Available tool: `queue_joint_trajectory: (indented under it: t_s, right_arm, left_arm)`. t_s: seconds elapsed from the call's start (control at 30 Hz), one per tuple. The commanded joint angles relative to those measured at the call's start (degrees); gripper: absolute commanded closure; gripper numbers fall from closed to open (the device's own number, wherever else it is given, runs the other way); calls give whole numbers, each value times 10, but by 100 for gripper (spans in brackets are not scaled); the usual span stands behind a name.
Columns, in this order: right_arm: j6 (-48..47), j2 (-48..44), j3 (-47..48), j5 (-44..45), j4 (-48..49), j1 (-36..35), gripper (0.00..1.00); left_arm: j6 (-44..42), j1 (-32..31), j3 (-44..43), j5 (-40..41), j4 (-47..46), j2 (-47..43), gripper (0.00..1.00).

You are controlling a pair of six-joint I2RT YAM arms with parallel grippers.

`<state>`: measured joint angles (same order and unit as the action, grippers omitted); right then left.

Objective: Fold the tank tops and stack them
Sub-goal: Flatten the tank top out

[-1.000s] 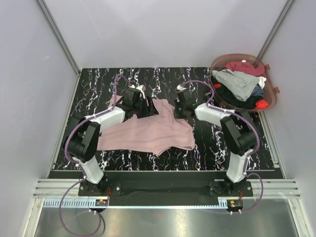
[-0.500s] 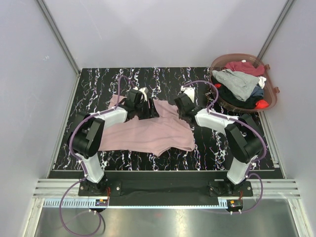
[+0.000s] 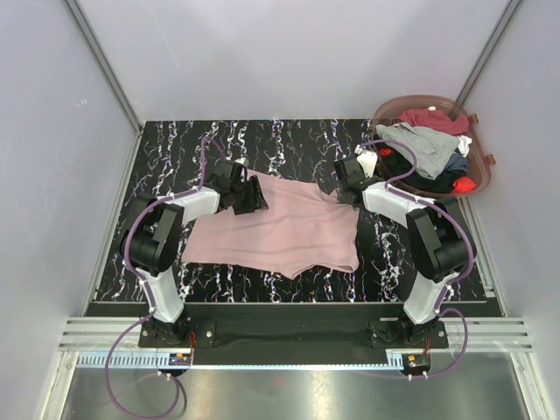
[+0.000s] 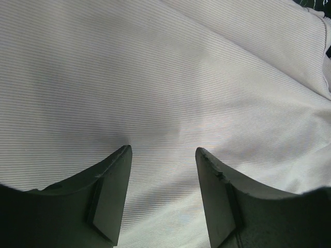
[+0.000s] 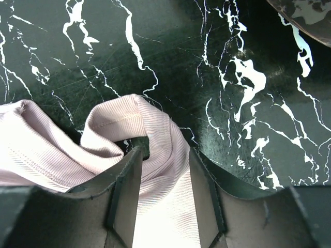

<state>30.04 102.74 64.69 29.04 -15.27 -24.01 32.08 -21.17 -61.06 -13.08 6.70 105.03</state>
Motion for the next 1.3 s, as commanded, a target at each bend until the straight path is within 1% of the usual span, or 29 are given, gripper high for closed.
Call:
queue_joint_trajectory:
  t_s: [0.0, 0.2, 0.37, 0.5, 0.67, 0.73, 0.87, 0.93, 0.97, 1.03, 1.2, 1.23, 1.27]
  right_arm:
    - [-2, -16, 5, 2, 11, -3, 51]
    - [-27, -19, 28, -17, 7, -2, 54]
    - [-50, -19, 60, -46, -5, -2, 52]
    - [-63, 17, 102, -84, -41, -2, 51]
    - [-67, 59, 127, -132, -51, -2, 50]
    - [-68, 67, 132, -143, -50, -2, 48]
    - [-68, 86, 147, -150, -61, -2, 49]
    - [-68, 100, 158, -146, -68, -3, 53]
    - [-68, 104, 160, -143, -70, -3, 57]
    - [-66, 117, 170, -137, -75, -2, 58]
    - [-53, 138, 199, -103, -97, 4, 97]
    - [-47, 140, 203, -94, -102, 6, 100]
    - [-36, 139, 207, -74, -107, 10, 100]
  left_arm:
    - [4, -1, -14, 13, -8, -11, 43]
    - [1, -1, 1, 18, -21, -35, 44]
    - [-3, -1, 16, 31, -32, -65, 45]
    - [-3, -1, 19, 32, -34, -72, 46]
    - [-2, -1, 22, 32, -34, -76, 46]
    - [-3, -1, 23, 32, -34, -78, 46]
    - [-3, -1, 21, 33, -34, -77, 46]
    - [-3, -1, 21, 34, -33, -76, 46]
    - [-3, -1, 20, 33, -34, -76, 46]
    - [-3, -1, 20, 34, -33, -76, 46]
    - [-4, -1, 21, 38, -30, -78, 47]
    - [-4, -1, 21, 39, -30, -79, 47]
    - [-4, -1, 22, 40, -31, -78, 47]
